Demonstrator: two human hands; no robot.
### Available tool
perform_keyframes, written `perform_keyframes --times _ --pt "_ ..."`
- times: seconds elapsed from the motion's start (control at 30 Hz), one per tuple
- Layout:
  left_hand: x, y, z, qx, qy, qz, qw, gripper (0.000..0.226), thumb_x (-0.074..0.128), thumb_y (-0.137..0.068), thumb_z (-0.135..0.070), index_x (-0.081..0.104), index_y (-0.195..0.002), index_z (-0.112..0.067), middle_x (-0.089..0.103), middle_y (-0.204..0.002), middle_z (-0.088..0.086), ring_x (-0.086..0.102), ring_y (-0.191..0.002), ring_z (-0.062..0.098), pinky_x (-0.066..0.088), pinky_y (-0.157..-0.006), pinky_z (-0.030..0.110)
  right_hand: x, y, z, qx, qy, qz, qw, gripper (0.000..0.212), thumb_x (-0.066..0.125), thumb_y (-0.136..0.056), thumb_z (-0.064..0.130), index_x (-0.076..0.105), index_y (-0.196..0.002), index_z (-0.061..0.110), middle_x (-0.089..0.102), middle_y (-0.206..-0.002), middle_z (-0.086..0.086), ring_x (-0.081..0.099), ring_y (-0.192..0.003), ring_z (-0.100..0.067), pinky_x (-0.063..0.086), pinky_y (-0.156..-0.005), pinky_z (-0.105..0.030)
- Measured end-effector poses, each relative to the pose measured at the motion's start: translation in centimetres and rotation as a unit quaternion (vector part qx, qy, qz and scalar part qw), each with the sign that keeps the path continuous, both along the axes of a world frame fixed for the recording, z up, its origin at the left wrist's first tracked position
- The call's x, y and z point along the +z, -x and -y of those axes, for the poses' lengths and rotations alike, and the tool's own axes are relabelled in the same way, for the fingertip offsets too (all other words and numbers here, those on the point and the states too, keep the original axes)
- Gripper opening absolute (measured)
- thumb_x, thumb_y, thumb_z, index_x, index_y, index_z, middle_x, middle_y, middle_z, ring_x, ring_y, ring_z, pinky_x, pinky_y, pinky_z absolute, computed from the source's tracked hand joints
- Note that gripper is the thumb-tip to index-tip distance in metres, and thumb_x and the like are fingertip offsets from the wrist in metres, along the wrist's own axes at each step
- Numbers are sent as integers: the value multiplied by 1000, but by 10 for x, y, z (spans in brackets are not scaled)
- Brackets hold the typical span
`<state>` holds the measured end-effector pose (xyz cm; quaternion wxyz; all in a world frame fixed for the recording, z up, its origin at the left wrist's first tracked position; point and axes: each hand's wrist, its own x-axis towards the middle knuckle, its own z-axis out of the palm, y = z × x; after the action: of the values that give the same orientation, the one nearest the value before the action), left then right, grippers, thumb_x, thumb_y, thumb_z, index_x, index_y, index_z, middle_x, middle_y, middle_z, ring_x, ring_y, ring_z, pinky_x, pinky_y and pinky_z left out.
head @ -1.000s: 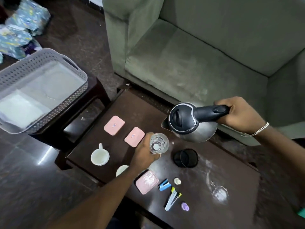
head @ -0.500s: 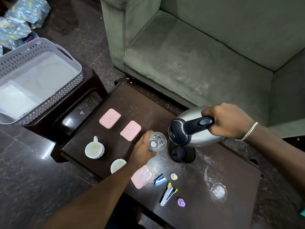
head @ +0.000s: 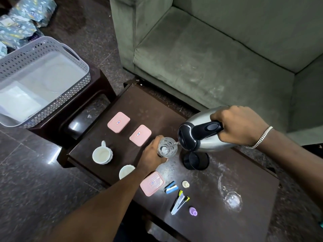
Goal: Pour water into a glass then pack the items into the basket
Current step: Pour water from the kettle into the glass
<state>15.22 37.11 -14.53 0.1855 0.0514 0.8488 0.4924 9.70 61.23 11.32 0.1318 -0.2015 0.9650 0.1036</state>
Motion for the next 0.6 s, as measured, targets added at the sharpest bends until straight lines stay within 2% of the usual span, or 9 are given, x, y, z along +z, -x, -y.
perform_keyframes --times 0.6 --pt "5 -1 1 5 -16 6 1000 84 93 -60 -10 47 -127 -34 64 -116 -8 63 -107 16 54 -96 40 16 -6 12 37 -73 -23 996 17 51 -59 29 52 -74 21 68 -75 0 66 -75 -35 31 -58 -28"
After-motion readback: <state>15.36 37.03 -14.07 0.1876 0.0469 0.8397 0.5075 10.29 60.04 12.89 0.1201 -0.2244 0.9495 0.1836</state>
